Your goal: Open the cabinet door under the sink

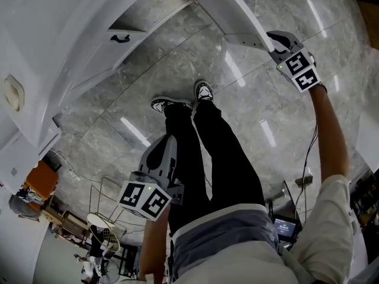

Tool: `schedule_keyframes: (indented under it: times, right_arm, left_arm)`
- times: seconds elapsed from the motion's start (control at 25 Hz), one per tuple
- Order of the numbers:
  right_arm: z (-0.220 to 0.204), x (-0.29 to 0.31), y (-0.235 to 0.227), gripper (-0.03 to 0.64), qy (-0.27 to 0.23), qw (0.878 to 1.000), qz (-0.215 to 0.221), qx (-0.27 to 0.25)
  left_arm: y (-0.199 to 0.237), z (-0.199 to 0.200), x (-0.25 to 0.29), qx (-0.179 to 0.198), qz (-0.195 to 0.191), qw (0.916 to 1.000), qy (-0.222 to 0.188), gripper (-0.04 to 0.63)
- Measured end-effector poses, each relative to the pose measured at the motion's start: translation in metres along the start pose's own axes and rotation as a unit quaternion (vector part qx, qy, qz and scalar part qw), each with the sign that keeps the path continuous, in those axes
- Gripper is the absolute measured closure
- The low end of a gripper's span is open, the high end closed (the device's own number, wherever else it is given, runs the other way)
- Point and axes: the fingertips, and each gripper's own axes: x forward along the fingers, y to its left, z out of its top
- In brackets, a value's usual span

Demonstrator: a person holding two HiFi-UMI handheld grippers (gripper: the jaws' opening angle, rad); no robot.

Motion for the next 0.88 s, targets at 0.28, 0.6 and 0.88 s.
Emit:
schedule_keyframes:
  times: [0.28,0.6,0.88]
  right_arm:
    - [-0.004,-0.014,0.002,0.514,-0.009,1.000,-0.018,0.024]
    - [-0.001,-0.029,0.005,0.515,-0.014,0.998,-0.026,0.058]
    - [-0.009,-0.054,0.009,0.531,-0.006,0.995,-0.025,0.099]
  left_arm:
    - [-0.008,0.001,-0.002,0.005,-0.009,0.9999,-0.002,0.595]
    - [-0.010,0.009,-0.014,0.009,-0.009,0.9999,-0.011,0.595]
    - [-0.019,0.027,-0.025,0.023,-0.012,0.9994,-0.025,0.595]
